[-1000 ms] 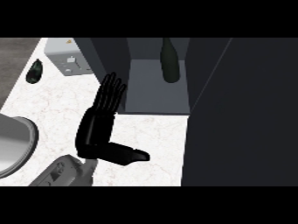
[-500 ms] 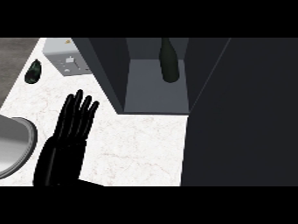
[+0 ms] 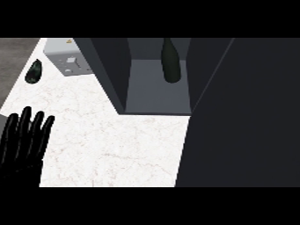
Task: Pick up the wine, place it into the cabinet and close the cabinet
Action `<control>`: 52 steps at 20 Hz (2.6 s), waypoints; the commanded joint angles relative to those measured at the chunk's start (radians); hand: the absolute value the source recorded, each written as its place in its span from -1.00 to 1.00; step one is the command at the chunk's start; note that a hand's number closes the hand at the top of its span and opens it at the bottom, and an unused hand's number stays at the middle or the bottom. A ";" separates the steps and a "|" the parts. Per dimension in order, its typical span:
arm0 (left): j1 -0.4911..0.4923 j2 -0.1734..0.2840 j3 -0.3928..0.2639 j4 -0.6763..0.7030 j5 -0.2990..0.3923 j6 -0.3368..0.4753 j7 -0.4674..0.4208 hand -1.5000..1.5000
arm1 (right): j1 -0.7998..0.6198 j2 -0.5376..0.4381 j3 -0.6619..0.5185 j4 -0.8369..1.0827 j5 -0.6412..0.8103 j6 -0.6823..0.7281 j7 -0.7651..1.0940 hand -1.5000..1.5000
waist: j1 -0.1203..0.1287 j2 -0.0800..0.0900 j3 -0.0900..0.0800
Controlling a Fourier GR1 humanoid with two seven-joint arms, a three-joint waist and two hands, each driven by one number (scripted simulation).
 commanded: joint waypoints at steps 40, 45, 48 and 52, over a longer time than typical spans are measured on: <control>0.406 0.157 0.714 -0.065 0.386 -0.592 0.165 -1.00 | -1.142 0.101 0.099 0.975 0.181 -0.574 -0.049 1.00 | -0.002 0.008 0.001; 0.277 0.101 0.599 -0.055 0.287 -0.515 0.200 -1.00 | -1.194 0.139 0.037 1.150 0.189 -0.553 -0.157 1.00 | -0.012 0.011 0.001; 0.300 0.060 0.537 -0.072 0.228 -0.521 0.199 -1.00 | -1.155 0.063 -0.009 1.188 0.159 -0.474 -0.231 1.00 | -0.008 0.012 0.001; 0.234 0.057 0.529 -0.039 0.228 -0.484 0.223 -1.00 | -1.176 0.022 -0.046 1.225 0.156 -0.446 -0.268 1.00 | -0.013 0.014 0.001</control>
